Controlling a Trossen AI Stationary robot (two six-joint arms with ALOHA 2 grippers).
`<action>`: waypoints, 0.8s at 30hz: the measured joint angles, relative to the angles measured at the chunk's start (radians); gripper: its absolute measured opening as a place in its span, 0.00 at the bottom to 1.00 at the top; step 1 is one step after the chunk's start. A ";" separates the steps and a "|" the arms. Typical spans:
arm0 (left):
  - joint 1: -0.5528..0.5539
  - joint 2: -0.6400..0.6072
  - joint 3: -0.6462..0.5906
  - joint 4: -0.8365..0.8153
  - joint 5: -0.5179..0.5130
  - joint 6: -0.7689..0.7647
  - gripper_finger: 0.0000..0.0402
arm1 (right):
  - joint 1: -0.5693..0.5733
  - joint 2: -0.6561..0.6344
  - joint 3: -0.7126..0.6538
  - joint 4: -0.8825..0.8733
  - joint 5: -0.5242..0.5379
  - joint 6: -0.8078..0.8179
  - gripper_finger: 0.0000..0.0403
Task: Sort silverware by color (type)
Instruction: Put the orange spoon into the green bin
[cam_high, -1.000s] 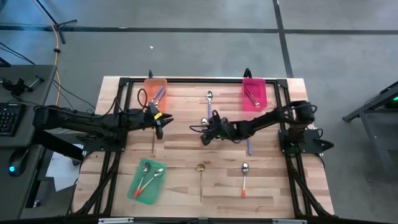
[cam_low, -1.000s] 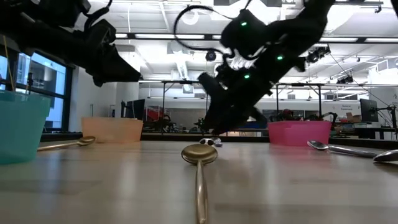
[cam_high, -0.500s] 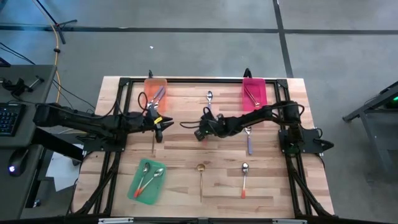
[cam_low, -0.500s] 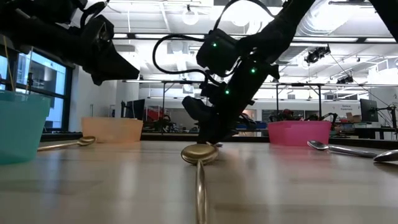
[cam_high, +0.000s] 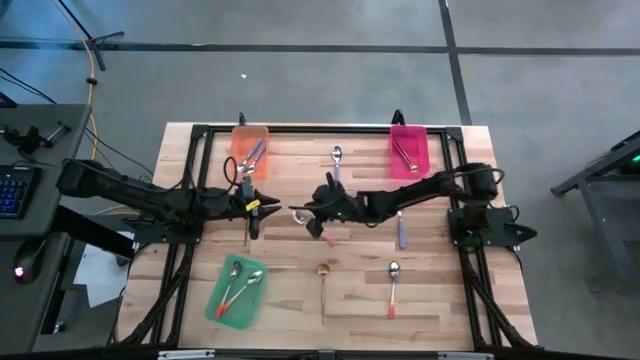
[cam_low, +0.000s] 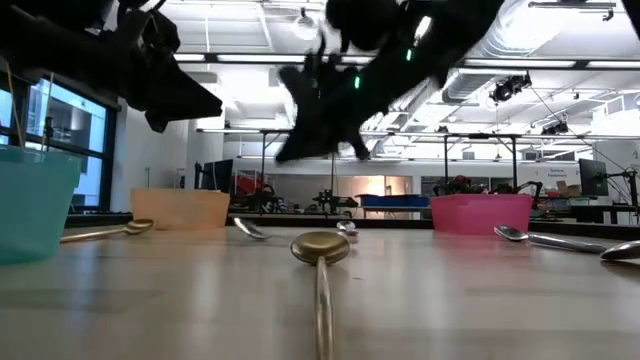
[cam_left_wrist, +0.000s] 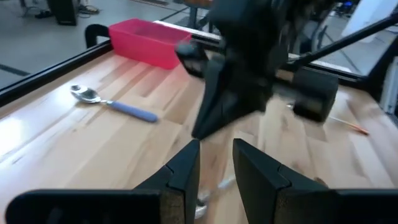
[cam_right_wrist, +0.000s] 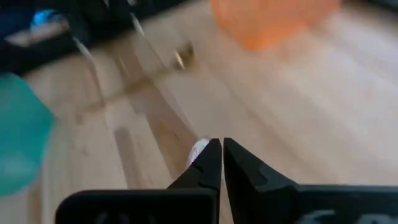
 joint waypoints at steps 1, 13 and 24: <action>-0.009 0.005 0.000 0.013 0.000 0.000 0.21 | 0.005 -0.023 0.000 0.010 0.007 -0.025 0.00; -0.046 0.021 0.000 0.039 0.001 0.001 0.23 | 0.031 -0.092 0.000 -0.235 -0.120 -0.040 0.11; -0.045 0.021 0.000 0.037 -0.030 0.046 0.23 | 0.031 0.081 0.147 -0.344 -0.230 -0.087 0.40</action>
